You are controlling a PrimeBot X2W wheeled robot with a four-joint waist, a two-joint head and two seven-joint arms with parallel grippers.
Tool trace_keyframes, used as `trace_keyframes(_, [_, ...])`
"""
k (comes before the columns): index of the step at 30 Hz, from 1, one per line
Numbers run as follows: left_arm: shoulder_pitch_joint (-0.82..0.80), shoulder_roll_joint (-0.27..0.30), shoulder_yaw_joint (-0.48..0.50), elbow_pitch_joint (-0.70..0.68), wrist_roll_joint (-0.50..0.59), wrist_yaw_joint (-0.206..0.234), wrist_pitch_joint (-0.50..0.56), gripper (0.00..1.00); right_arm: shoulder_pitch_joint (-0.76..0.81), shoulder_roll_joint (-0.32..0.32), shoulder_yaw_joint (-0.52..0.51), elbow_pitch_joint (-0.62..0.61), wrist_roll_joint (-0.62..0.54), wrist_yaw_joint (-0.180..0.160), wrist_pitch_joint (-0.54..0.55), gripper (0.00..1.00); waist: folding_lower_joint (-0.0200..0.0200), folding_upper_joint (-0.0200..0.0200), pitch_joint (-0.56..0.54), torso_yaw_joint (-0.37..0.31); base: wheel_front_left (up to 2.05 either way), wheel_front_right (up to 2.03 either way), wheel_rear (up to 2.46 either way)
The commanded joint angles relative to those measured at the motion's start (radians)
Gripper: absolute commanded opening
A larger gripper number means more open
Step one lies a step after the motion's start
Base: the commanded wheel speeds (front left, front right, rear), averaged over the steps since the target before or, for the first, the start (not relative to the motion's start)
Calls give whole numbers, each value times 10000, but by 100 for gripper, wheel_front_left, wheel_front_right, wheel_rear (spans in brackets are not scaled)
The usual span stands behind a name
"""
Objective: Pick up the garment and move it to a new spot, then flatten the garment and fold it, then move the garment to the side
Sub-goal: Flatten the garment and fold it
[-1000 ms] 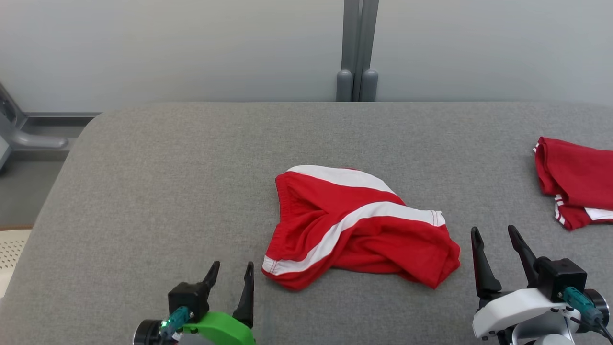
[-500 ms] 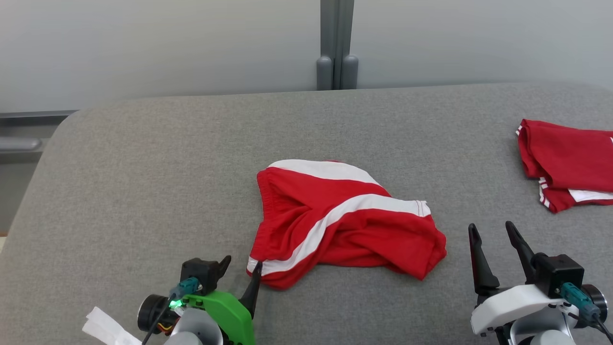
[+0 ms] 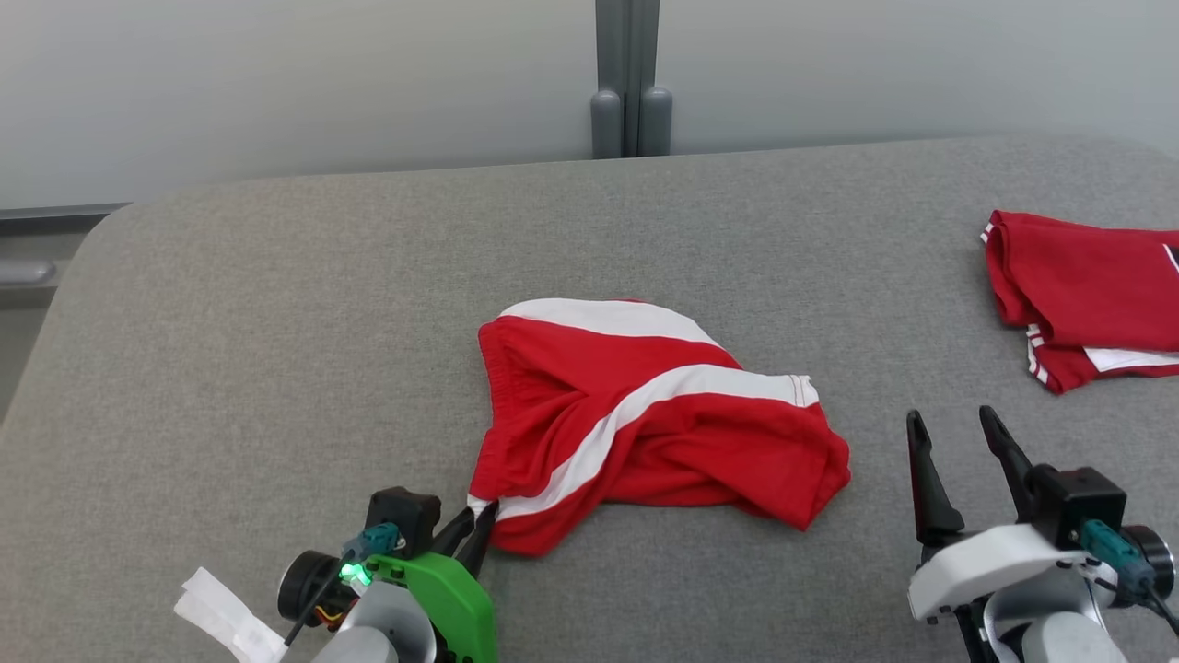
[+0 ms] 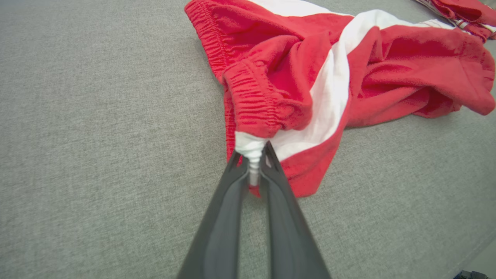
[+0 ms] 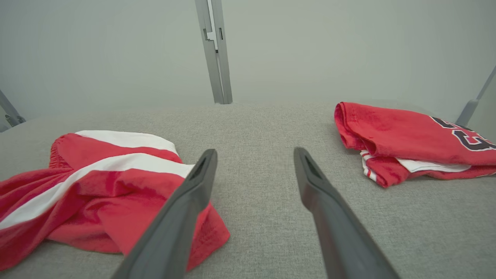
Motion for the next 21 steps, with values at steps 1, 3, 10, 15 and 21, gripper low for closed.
trace_keyframes(1, [-158, 36, 10, -52, -42, -3, -69, 0, -312, -22, -6, -59, -185, -16, 158, 100, 0, 0, 38, 55, 0, 0, 0])
trace_keyframes(3, [-187, 26, -1, -164, -9, 67, -127, 0, -665, -23, 39, 10, -297, -16, 704, 100, 0, 0, 100, 124, 0, 0, 0])
trace_keyframes(10, [-176, -156, -88, -451, 24, 220, -318, 0, -2342, -233, 554, 648, -616, -16, 3296, 100, 0, 0, 341, 449, 0, 0, 0])
trace_keyframes(15, [-259, -325, -223, -493, 64, 236, -397, 0, -3070, -838, 1306, 1179, 107, -16, 5084, 100, 0, 0, 509, 738, 0, 0, 0])
trace_keyframes(21, [-299, -379, -287, -438, 38, 238, -501, 0, -3345, -1297, 1741, 1672, 865, -16, 6129, 100, 0, 0, 637, 934, 0, 0, 0])
